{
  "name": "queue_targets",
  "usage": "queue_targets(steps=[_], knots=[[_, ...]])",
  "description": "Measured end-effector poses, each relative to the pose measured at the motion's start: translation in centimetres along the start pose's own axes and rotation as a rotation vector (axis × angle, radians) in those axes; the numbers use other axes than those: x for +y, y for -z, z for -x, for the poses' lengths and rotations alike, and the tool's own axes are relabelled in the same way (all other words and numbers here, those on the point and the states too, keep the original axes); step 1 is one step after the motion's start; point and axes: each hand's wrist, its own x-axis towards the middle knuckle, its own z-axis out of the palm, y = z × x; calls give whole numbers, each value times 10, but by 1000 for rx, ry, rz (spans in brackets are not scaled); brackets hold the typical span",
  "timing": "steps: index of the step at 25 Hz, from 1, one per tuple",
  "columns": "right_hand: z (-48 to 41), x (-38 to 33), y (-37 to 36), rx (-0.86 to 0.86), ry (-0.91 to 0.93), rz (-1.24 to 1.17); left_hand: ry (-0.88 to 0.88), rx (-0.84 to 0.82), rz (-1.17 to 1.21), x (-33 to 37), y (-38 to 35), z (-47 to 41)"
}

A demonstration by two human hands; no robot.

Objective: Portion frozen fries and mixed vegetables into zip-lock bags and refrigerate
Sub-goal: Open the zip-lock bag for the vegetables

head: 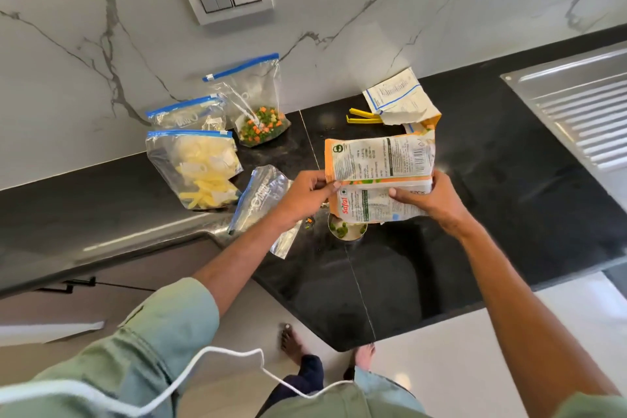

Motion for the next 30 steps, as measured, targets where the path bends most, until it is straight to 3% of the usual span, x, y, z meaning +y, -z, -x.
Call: queue_targets(steps=[6, 15, 30], knots=[[6, -5, 1, 57, 158, 172, 67, 7, 46, -24, -11, -1], [8, -13, -12, 10, 211, 286, 118, 38, 82, -39, -2, 14], [17, -41, -24, 70, 350, 499, 189, 157, 145, -47, -10, 24]])
